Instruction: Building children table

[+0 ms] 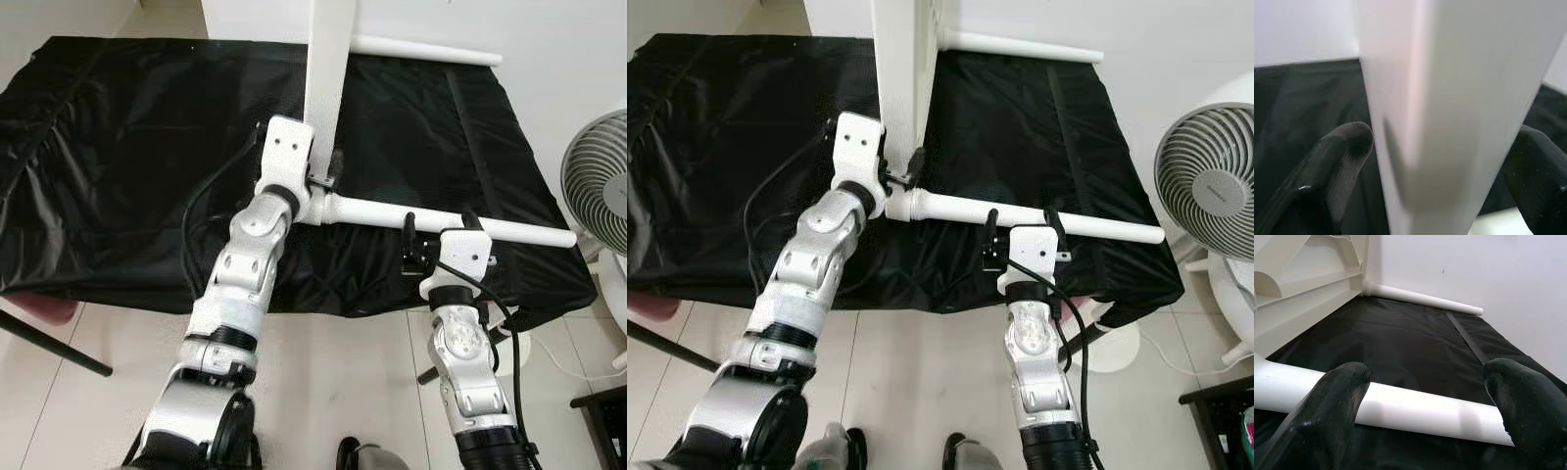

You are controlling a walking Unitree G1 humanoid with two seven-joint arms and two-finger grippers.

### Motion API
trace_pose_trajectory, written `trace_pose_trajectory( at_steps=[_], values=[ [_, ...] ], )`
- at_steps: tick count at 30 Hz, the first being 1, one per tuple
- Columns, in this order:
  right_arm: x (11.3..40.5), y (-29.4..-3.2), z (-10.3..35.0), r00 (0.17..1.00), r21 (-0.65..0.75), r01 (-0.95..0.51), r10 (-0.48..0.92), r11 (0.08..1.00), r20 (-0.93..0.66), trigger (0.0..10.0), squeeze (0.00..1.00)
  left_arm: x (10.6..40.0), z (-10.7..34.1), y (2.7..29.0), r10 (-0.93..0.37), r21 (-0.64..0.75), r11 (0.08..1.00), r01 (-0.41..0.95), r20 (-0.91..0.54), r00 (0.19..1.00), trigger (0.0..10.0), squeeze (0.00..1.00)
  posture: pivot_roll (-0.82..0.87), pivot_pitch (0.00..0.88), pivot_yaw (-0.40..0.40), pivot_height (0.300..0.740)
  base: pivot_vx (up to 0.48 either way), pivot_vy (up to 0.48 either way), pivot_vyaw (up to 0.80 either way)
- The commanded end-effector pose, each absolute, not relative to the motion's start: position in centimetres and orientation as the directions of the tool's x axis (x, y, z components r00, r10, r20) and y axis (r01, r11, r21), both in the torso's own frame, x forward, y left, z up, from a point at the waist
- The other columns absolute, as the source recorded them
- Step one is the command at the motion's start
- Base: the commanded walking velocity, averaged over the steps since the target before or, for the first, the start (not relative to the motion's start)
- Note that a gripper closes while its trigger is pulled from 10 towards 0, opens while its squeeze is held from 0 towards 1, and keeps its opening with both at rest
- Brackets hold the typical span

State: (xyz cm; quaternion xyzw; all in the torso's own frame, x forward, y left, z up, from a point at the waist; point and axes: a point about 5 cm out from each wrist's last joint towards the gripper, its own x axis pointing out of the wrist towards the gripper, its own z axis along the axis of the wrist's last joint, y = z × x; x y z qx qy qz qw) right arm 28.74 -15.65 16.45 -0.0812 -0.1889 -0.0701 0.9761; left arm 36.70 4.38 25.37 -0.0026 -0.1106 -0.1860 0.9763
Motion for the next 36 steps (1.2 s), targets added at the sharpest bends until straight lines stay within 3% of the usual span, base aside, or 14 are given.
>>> trace_pose_trajectory(
  at_steps=[1, 11, 24, 36],
  values=[
    [28.6, -15.9, 16.1, 0.923, -0.139, 0.185, -0.123, 0.973, 0.365, 10.0, 0.00, 37.0, 24.8, 4.7, -0.250, -0.021, 0.966, 0.258, 0.185, 0.950, 10.0, 0.00, 0.06, 0.160, 0.016, 0.740, 0.000, 0.000, 0.00],
    [28.9, -15.7, 16.4, 0.923, -0.140, 0.180, -0.118, 0.974, 0.366, 10.0, 0.00, 35.7, 27.3, 1.8, -0.156, -0.123, 0.975, 0.187, 0.223, 0.962, 10.0, 0.00, 0.07, 0.180, 0.003, 0.740, 0.000, 0.000, 0.00],
    [29.0, -15.5, 16.5, 0.924, -0.139, 0.174, -0.113, 0.975, 0.365, 10.0, 0.00, 35.4, 28.2, 0.5, -0.075, -0.138, 0.985, 0.107, 0.219, 0.973, 10.0, 0.00, 0.06, 0.186, 0.002, 0.740, 0.000, 0.000, 0.00],
    [28.9, -15.3, 16.5, 0.926, -0.139, 0.171, -0.111, 0.975, 0.362, 10.0, 0.00, 35.5, 27.9, -1.6, -0.079, -0.123, 0.987, 0.100, 0.161, 0.984, 10.0, 0.00, 0.06, 0.201, 0.011, 0.740, 0.000, 0.000, 0.00]
  ],
)
